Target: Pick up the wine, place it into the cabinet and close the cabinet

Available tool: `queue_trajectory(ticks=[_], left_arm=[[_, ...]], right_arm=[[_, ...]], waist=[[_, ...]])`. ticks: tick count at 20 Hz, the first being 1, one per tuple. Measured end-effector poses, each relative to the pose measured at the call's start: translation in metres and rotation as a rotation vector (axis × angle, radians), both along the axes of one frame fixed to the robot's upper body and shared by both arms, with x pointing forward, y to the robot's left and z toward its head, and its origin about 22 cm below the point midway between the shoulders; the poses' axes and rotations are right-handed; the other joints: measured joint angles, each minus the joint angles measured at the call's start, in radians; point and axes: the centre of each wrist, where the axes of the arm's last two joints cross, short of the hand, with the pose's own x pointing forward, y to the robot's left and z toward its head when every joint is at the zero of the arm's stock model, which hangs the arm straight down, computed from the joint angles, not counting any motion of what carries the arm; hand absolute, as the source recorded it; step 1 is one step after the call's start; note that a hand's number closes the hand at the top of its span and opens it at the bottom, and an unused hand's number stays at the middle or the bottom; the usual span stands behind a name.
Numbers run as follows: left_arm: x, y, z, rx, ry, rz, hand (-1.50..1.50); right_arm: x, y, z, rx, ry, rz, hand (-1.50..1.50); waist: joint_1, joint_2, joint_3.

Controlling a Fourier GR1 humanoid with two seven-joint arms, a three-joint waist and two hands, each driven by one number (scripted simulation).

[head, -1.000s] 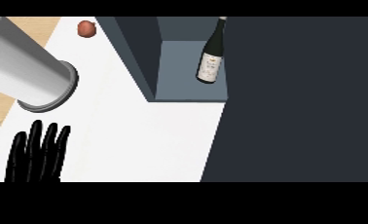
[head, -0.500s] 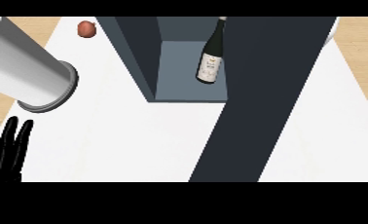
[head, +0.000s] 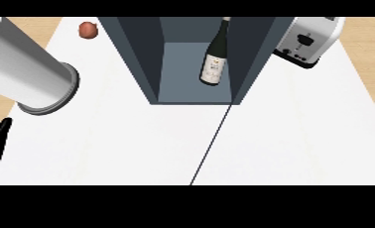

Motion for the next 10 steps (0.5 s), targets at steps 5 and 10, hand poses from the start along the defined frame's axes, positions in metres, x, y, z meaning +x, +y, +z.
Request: queue_trajectory(ticks=[5, 10], left_arm=[[0.002, 0.006, 0.002, -0.017, 0.014, -0.014, -1.50], [0.007, 0.006, 0.004, -0.045, 0.016, -0.040, -1.50]], right_arm=[[0.001, 0.016, 0.004, -0.006, -0.072, -0.020, 1.50], [0.003, 0.023, 0.010, -0.032, -0.141, -0.035, 1.50]], waist=[[0.005, 0.002, -0.001], [0.013, 0.005, -0.001]])
